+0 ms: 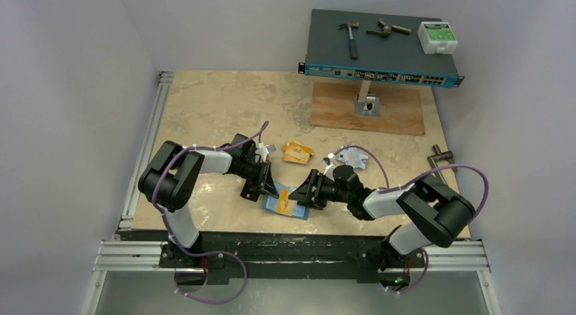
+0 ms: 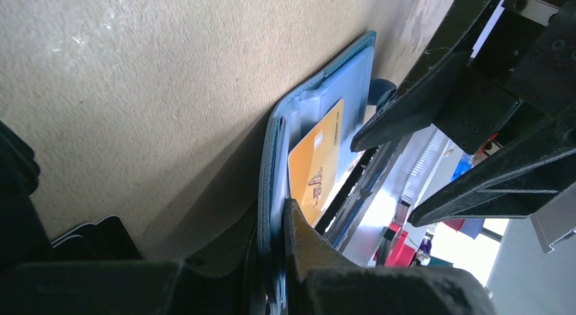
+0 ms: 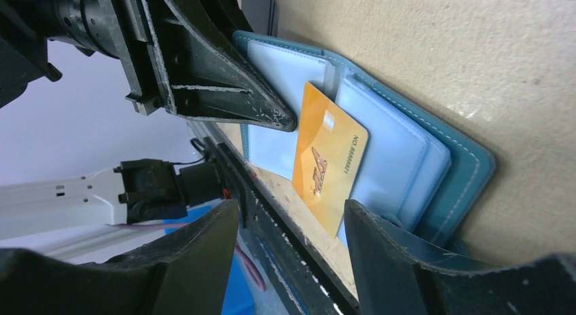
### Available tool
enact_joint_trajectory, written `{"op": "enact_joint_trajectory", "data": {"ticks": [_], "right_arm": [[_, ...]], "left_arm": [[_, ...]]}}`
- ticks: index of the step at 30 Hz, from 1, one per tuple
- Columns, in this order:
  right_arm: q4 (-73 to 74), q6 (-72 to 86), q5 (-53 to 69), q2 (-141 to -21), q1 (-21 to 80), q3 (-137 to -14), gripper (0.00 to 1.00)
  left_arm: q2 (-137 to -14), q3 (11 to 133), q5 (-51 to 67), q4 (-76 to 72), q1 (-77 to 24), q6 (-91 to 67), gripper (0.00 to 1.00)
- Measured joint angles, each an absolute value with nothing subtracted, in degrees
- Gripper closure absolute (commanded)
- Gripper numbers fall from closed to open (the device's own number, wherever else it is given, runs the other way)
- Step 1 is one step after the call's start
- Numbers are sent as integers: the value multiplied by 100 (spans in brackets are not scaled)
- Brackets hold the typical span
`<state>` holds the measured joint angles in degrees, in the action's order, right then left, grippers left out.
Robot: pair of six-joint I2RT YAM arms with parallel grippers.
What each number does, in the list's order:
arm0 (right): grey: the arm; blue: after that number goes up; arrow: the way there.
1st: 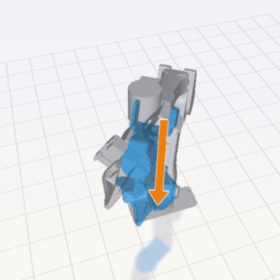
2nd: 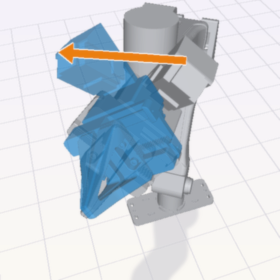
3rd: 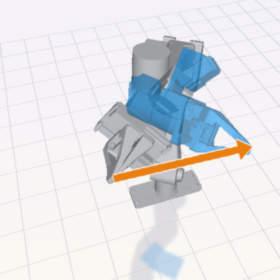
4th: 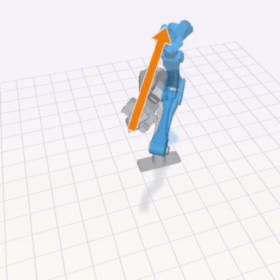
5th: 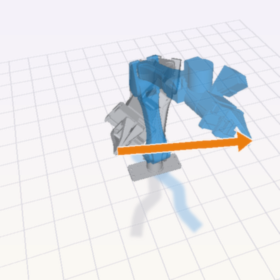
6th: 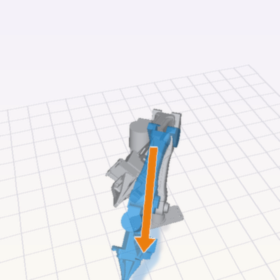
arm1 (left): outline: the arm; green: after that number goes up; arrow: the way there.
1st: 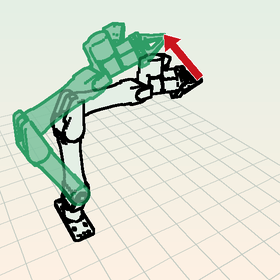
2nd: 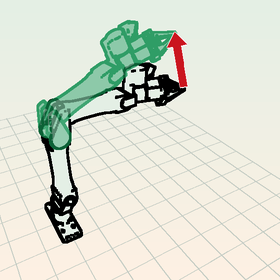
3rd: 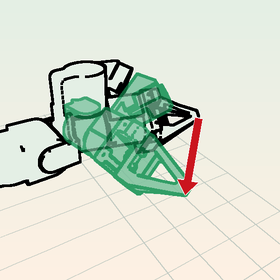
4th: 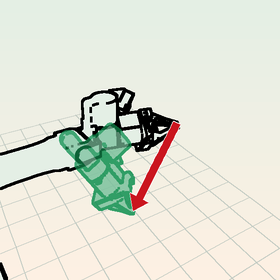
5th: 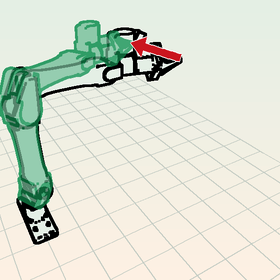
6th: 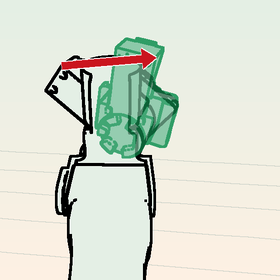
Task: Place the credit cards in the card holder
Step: Insert the credit card into the card holder.
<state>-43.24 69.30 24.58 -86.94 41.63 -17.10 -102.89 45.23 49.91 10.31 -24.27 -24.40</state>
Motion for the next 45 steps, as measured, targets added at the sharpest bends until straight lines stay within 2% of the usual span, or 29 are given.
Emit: {"op": "enact_joint_trajectory", "data": {"ticks": [6, 18, 20, 28, 31, 40, 41, 42, 45], "right_arm": [[-3826, 6733, 2333, -8580, 4163, -1715, 42], [-4550, 6855, 2512, -9253, 4163, -1903, 45], [-4672, 6901, 2512, -9319, 4163, -1903, 49], [-4665, 6954, 2482, -9330, 4163, -1826, 78], [-4602, 6938, 2456, -9264, 4163, -1826, 85], [-4818, 6987, 2467, -9526, 4163, -1826, 88], [-4897, 7008, 2473, -9603, 4163, -1822, 97], [-4971, 7024, 2484, -9666, 4163, -1820, 100], [-5210, 7098, 2526, -9832, 4160, -1798, 100]], "left_arm": [[-10289, 4534, 4982, 1044, -2427, -2440, 95], [-10289, 4554, 4963, 1096, -2427, -2427, 96], [-10289, 4554, 4958, 1100, -2427, -2425, 96], [-10289, 4556, 4936, 1114, -2427, -2421, 96], [-10289, 4556, 4934, 1116, -2427, -2423, 96], [-10287, 4556, 4934, 1118, -2427, -2425, 94], [-10287, 4556, 4934, 1118, -2427, -2425, 93], [-10287, 4556, 4939, 1116, -2427, -2429, 92], [-10287, 4556, 4943, 1120, -2416, -2438, 84]]}}
